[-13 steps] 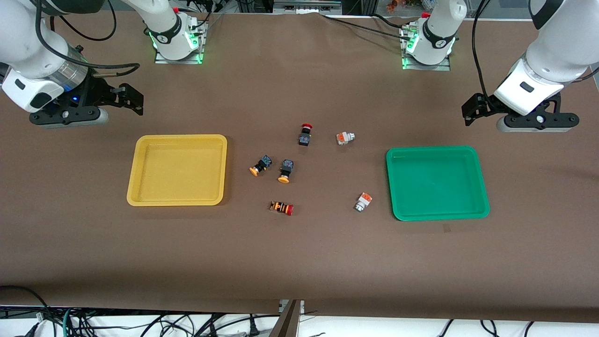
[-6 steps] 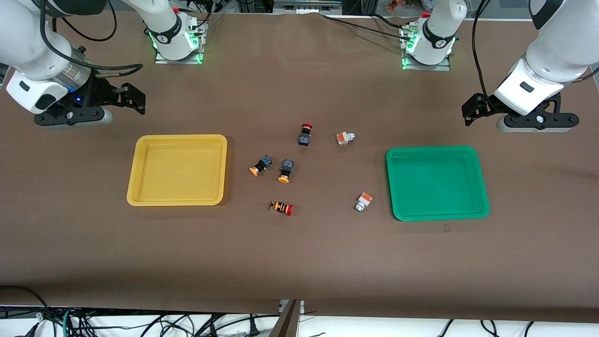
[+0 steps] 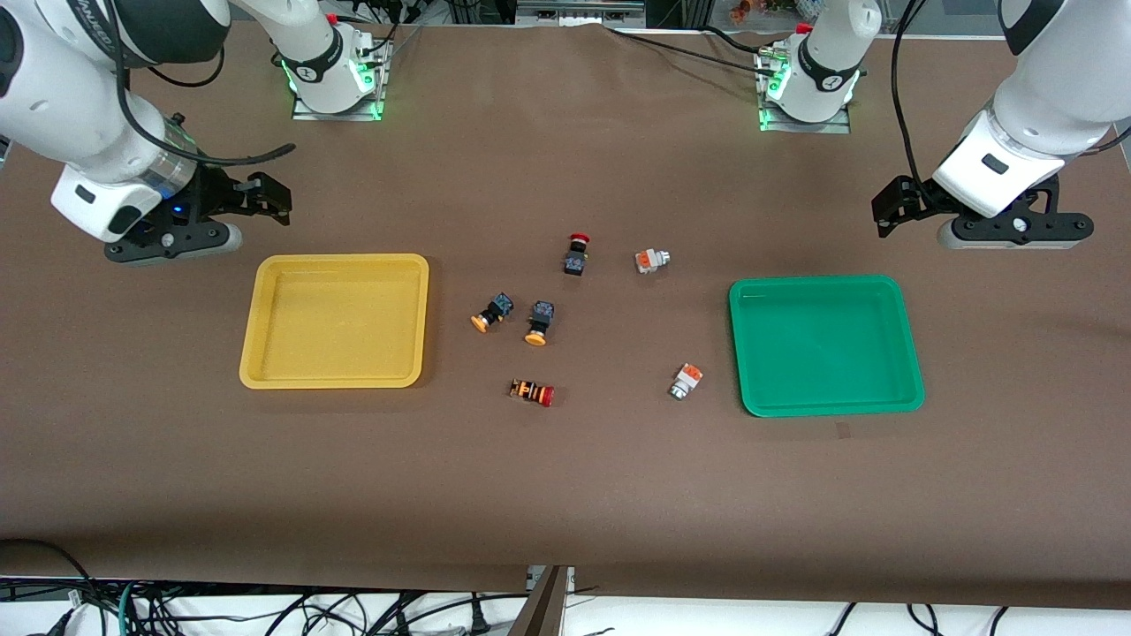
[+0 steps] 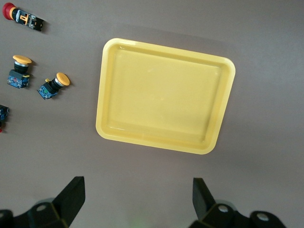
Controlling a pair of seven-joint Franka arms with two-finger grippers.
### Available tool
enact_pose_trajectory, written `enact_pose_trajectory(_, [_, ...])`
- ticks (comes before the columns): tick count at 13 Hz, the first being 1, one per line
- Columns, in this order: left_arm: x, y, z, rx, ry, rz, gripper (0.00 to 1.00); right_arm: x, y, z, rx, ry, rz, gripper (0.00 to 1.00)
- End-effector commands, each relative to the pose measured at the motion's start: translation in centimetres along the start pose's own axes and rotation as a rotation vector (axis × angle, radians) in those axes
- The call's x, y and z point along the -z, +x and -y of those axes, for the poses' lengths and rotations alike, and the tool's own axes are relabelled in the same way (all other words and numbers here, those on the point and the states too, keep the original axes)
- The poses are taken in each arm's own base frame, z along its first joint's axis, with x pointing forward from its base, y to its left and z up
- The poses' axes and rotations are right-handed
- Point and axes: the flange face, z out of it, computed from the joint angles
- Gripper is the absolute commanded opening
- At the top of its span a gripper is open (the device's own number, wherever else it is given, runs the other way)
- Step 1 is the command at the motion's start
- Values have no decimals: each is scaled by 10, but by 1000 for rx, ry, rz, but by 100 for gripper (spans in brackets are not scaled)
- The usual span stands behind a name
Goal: Place green and yellow buttons in trays
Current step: 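Reach the right gripper to the yellow buttons while the left gripper reaches a white button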
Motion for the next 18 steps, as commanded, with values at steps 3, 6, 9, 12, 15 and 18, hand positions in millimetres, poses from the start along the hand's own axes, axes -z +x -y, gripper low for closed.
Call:
enact_pose_trajectory(3, [-25,8,-13,-39,-10,75,100,-36,20,43,-138,10,-11,100])
enact_pose_trajectory(6, [-78,26,-52,-105,-15,167,100,-89,44,86,-277,48,17,100])
enact_pose_trajectory(9, [-115,73,-102,-147,-76,162,100,-145,63,138,-445,87,25,100])
enact_pose_trajectory(12, [-169,115,-145,-204,-144,136,100,-212,81,181,-607,142,18,100])
enact_pose_trajectory(15, [-251,134,-176,-378,-189,88,100,-270,91,209,-701,169,-16,100])
enact_pose_trajectory(18, [-296,132,-210,-444,-192,29,100,-302,98,213,-705,176,-47,100])
